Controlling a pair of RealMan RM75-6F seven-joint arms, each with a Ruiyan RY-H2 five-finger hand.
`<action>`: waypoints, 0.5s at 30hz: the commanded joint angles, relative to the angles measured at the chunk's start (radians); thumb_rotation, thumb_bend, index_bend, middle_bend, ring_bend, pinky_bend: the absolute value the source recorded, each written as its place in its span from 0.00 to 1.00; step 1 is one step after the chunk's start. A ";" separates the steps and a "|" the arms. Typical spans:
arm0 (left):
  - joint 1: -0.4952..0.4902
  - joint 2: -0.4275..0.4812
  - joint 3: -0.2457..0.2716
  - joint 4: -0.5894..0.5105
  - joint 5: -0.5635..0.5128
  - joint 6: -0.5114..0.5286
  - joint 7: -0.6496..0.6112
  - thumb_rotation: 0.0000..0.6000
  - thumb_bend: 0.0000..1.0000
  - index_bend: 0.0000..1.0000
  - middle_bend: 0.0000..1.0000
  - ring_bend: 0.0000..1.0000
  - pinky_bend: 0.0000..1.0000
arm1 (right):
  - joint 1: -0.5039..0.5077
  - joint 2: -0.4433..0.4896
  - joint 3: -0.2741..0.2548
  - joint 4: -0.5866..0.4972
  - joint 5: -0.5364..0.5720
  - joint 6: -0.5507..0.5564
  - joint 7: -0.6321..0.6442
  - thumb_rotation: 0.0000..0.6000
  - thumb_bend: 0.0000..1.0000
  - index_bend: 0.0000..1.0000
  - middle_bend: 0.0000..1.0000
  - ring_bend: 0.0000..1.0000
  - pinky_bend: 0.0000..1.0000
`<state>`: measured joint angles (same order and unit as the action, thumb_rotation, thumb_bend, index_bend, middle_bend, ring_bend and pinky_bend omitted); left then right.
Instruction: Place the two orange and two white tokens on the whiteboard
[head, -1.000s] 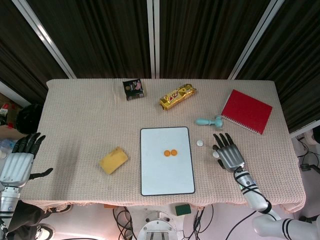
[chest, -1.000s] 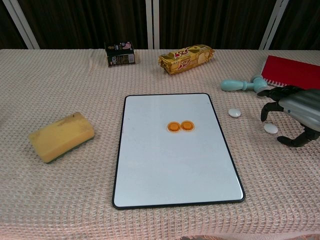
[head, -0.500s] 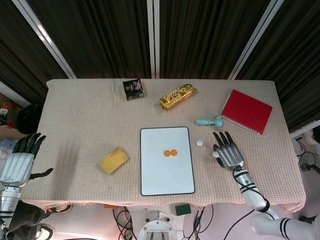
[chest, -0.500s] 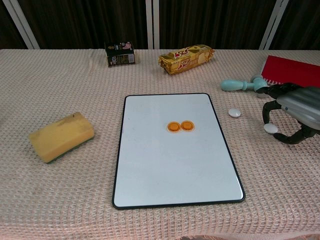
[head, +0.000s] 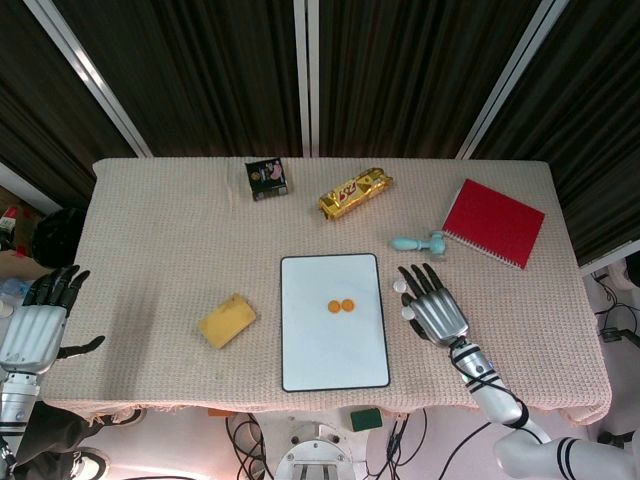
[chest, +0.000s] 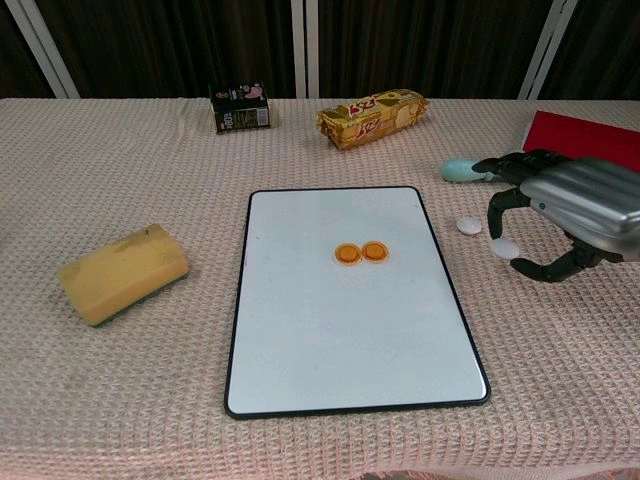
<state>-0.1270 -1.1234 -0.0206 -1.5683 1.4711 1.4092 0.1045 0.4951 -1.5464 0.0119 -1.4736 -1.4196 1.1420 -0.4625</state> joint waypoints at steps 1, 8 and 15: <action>0.002 0.000 0.001 -0.003 0.002 0.003 0.004 0.79 0.09 0.08 0.04 0.00 0.10 | 0.042 -0.015 0.002 -0.056 -0.036 -0.038 -0.057 1.00 0.38 0.55 0.00 0.00 0.00; 0.002 0.003 -0.002 0.002 -0.003 0.004 -0.005 0.79 0.09 0.08 0.04 0.00 0.10 | 0.097 -0.108 0.021 -0.073 -0.027 -0.106 -0.175 1.00 0.38 0.56 0.00 0.00 0.00; 0.002 0.006 -0.003 0.010 -0.003 0.003 -0.022 0.80 0.09 0.08 0.04 0.00 0.10 | 0.131 -0.175 0.046 -0.064 0.015 -0.144 -0.250 1.00 0.38 0.50 0.00 0.00 0.00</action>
<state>-0.1250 -1.1177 -0.0239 -1.5589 1.4678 1.4117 0.0831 0.6203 -1.7136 0.0526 -1.5393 -1.4136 1.0054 -0.7022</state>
